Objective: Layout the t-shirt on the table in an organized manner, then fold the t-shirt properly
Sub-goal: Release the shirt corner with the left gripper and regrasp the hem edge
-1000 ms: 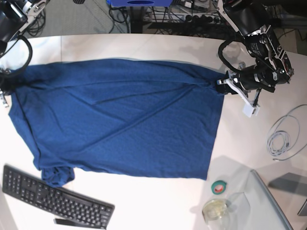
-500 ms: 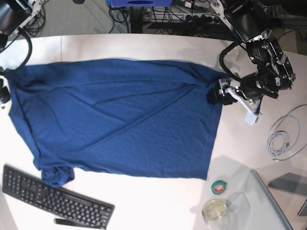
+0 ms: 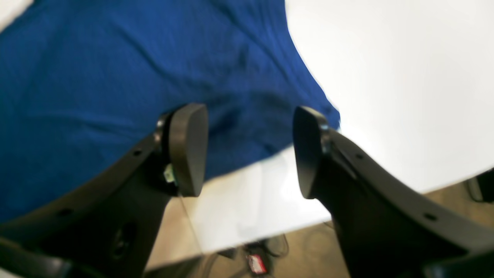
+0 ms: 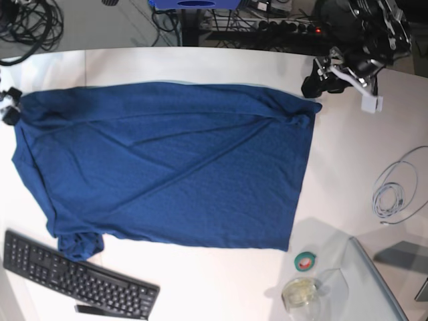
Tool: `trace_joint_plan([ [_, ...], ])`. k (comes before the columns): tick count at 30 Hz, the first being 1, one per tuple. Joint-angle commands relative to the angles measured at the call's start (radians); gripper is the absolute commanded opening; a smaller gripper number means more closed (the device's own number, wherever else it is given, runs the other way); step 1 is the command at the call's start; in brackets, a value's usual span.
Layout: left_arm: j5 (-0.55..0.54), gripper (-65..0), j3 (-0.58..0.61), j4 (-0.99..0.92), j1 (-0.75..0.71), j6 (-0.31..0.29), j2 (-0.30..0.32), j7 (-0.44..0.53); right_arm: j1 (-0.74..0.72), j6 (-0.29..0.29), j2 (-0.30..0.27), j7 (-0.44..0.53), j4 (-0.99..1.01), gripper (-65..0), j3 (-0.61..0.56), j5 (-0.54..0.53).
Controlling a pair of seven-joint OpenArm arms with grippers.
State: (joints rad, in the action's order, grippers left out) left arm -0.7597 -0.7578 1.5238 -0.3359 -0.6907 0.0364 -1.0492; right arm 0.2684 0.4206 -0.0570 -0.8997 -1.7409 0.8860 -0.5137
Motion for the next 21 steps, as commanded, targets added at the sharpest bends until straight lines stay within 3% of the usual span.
trace_joint_plan([
  [1,-0.022,-17.3,0.001,-0.006,-0.006,-0.007,0.007,0.056,0.010,0.014,-0.007,0.040,-0.015,-32.1,0.003,-0.013],
  [5,-0.021,-17.1,0.001,-0.145,0.008,-0.007,0.006,0.151,0.041,0.016,0.006,0.118,-0.015,-32.1,0.002,-0.012],
  [9,-0.021,-17.1,0.001,-0.263,0.054,-0.007,0.007,0.175,0.042,0.016,0.006,0.118,-0.014,-32.1,0.002,-0.012],
  [17,-0.017,-17.3,0.079,-0.289,0.083,-0.007,0.007,0.195,0.042,0.016,0.004,0.118,-0.011,-32.1,0.002,-0.012],
  [21,0.041,-19.1,0.106,-0.289,0.083,-0.007,0.004,0.240,0.042,0.016,0.004,0.118,-0.009,-32.1,0.002,-0.012],
])
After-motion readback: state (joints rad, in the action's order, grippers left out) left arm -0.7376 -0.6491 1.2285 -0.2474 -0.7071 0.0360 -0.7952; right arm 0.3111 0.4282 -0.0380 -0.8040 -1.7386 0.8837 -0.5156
